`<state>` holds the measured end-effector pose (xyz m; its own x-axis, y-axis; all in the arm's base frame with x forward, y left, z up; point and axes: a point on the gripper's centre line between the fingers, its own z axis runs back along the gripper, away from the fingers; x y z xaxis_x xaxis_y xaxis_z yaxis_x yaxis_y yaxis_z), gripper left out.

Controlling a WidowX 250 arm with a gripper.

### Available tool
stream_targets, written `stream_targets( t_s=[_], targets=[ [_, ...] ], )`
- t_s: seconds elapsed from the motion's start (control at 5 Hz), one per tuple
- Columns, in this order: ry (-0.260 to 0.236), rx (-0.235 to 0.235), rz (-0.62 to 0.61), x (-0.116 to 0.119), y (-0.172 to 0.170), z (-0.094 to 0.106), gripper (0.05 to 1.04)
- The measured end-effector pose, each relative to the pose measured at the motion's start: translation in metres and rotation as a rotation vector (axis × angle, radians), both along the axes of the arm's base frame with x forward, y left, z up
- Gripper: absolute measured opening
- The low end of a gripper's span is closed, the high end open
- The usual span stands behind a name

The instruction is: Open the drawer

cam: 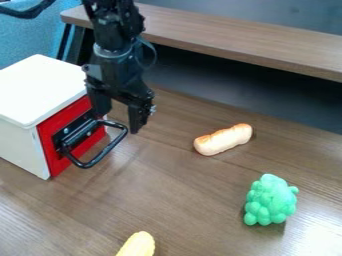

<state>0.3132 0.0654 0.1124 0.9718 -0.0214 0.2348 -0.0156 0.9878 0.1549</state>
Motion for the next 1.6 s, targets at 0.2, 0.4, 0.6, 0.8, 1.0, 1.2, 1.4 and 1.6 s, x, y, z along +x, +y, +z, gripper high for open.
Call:
stream_targets(
  t_s=[0.2,0.4,0.6,0.8,1.0,1.2,1.4,1.6],
  targets=[
    [-0.024,0.03,-0.01,0.001,0.005,-0.006,0.999],
    [-0.017,0.042,-0.006,0.003,0.011,-0.015,0.999],
    [0.009,0.042,0.001,0.003,0.013,-0.027,0.999],
    [0.038,0.038,0.002,0.001,0.013,-0.039,0.999],
    [0.06,0.021,0.007,0.001,0.011,-0.05,0.999],
    [0.077,-0.004,0.034,-0.003,0.014,-0.062,0.999],
    [0.092,-0.04,0.051,-0.005,0.016,-0.076,0.999],
    [0.087,-0.091,0.052,-0.004,0.013,-0.082,0.999]
  ],
)
